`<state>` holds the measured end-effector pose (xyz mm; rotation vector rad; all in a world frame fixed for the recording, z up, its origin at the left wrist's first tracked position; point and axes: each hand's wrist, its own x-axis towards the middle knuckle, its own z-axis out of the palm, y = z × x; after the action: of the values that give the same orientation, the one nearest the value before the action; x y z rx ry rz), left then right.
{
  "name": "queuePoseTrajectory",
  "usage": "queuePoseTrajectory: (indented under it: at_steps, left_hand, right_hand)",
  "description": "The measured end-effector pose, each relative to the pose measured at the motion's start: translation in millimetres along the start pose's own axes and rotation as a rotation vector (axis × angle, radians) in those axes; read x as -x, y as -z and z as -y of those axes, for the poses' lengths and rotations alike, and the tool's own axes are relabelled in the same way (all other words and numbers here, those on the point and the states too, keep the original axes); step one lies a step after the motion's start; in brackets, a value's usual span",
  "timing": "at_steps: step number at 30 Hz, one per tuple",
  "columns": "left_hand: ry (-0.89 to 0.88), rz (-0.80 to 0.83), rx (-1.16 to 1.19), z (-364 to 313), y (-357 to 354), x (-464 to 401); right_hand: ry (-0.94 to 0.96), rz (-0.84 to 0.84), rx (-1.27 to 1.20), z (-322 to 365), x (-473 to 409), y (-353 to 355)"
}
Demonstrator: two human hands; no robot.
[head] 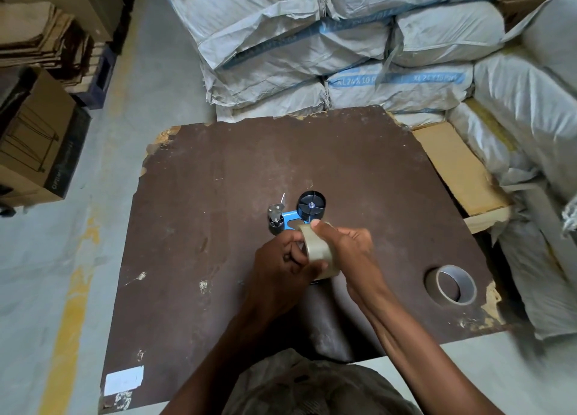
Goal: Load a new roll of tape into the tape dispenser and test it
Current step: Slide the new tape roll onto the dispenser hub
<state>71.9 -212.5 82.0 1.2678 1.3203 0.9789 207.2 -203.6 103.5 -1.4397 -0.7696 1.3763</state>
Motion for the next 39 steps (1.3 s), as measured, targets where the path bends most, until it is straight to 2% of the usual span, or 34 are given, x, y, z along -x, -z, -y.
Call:
queuePoseTrajectory:
  at_steps: [4,8,9,12,15,17,19,21,32,37,39]
  left_hand:
    - [-0.012,-0.028,0.004,-7,6,0]
    - [0.031,-0.048,-0.011,-4,19,-5]
    - [0.054,-0.045,0.006,-5,20,-5]
    - [0.055,-0.028,-0.038,-6,21,-6]
    - [-0.062,0.020,-0.172,-9,30,-16]
    - [-0.200,0.088,-0.354,-12,36,-24]
    - [-0.280,0.084,-0.423,-12,37,-29]
    - [-0.288,0.041,-0.436,-11,36,-33]
    - [-0.254,-0.027,-0.373,-14,27,-41]
    - [-0.239,0.042,-0.406,-6,24,-43]
    - [-0.237,0.023,-0.404,-5,20,-43]
  right_hand:
    - [0.005,0.116,0.090,6,4,7]
    - [-0.090,0.276,0.028,11,1,20]
    - [-0.064,0.311,0.016,11,0,23]
    - [0.037,0.393,0.191,9,-4,28]
    - [0.097,0.481,0.333,9,-10,32]
    - [0.156,0.529,0.519,11,-15,34]
    - [0.236,0.566,0.694,16,-17,35]
    - [0.304,0.574,0.805,23,-18,34]
    - [0.388,0.452,0.974,31,-27,30]
    - [0.403,0.413,1.034,26,-31,33]
    - [0.399,0.399,1.028,26,-32,33]
